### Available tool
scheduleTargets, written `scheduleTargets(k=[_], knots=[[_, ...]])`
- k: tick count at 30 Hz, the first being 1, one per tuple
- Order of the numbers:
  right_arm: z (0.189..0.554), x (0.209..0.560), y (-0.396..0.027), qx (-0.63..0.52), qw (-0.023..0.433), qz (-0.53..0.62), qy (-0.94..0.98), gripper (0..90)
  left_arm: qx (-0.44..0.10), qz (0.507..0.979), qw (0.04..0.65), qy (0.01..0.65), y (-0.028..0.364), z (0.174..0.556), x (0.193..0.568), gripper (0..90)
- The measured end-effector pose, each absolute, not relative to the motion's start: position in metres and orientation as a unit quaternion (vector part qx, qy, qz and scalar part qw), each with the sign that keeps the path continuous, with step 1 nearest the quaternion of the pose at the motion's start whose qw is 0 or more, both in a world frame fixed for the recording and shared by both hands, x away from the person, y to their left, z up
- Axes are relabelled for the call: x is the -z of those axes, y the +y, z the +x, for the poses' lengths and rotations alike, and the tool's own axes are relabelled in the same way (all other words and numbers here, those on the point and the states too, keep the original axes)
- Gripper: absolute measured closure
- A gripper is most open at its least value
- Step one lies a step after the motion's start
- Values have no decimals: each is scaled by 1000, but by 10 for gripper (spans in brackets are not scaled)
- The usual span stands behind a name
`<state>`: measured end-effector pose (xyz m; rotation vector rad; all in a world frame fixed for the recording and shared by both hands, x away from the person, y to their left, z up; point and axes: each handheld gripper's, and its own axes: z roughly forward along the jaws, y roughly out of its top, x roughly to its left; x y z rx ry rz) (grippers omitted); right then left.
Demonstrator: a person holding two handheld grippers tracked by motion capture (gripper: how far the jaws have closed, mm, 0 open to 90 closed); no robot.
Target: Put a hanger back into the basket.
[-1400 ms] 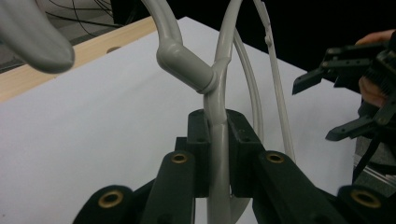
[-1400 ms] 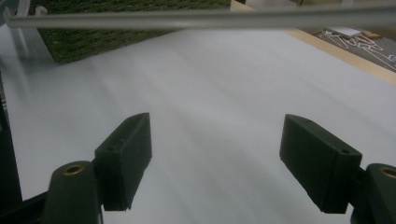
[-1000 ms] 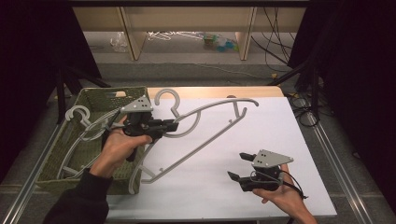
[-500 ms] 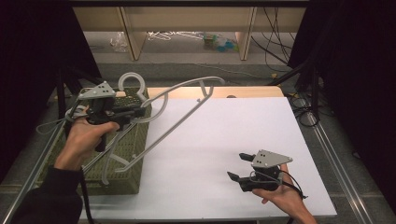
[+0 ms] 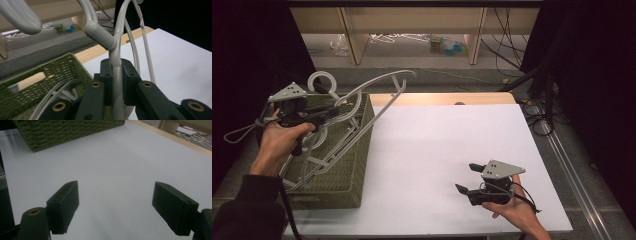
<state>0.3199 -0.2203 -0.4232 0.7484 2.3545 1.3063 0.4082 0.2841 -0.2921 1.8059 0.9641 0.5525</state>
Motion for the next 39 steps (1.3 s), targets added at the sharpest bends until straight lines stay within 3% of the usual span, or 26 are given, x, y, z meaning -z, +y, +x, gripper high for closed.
scheduleTargets(k=[18,39], knots=[[320,424,-218,-460,171,257,833,223,-273,734,453,426,330,421,315,808],[320,427,-216,-455,163,254,838,223,-283,727,418,465,377,414,345,806]])
